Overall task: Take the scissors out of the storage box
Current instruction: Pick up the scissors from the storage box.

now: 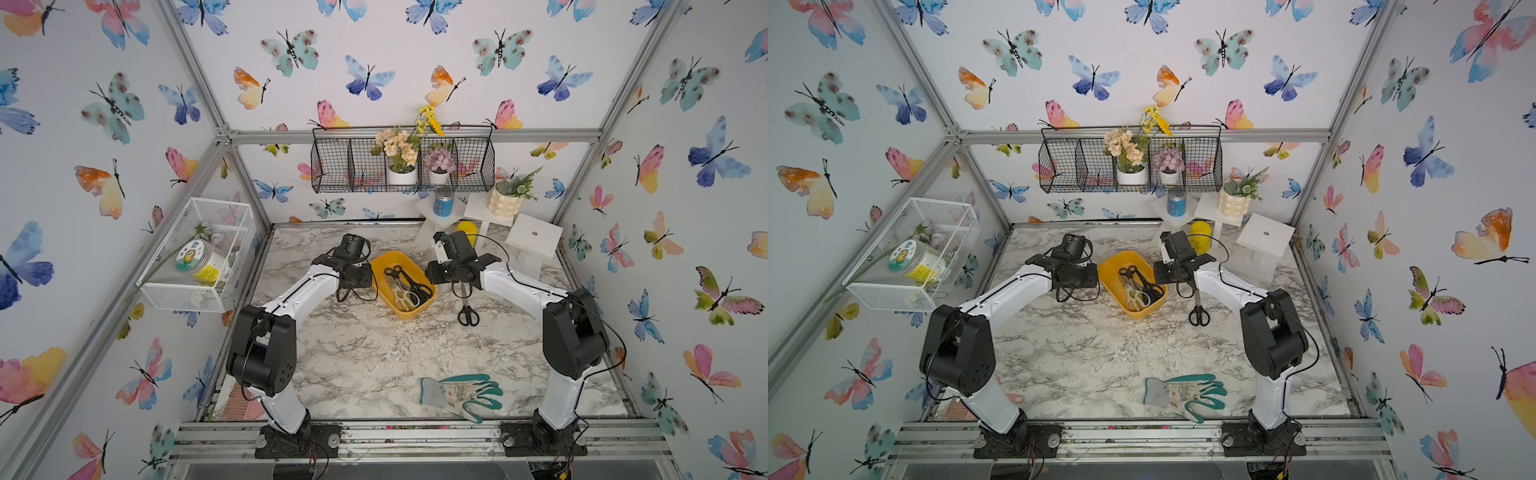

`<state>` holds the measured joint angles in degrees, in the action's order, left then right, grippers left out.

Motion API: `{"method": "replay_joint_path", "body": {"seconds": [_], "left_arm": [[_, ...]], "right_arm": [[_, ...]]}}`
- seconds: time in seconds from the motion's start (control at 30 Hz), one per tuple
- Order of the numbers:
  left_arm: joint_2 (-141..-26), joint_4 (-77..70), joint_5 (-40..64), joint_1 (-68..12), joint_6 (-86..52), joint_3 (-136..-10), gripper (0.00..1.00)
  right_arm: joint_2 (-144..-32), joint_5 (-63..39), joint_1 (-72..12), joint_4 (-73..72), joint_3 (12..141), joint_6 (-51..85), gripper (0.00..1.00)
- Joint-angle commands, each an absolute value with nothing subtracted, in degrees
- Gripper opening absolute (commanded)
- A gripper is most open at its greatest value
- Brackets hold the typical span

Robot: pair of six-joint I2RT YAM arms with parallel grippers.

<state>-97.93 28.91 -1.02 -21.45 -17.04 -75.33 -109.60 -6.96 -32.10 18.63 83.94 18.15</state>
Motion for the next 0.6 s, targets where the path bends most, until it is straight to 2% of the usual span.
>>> {"method": "replay_joint_path", "body": {"seconds": [0.0,0.3,0.57], "left_arm": [[-95.72,28.54,-1.26,-21.63,-17.30,-74.46,0.39],[-94.62,28.69,-1.51,-21.58,-17.05,-73.22,0.39],[-93.78,28.70,-2.02,-21.54,-16.62,-72.71,0.39]], "right_arm": [[-113.90,-11.17,-32.63,20.74,88.40,16.88,0.31],[-123.80,-16.73,-33.31,20.79,97.71,16.78,0.42],[-129.82,-19.66,-33.92,21.70,102.81,16.97,0.43]]}}
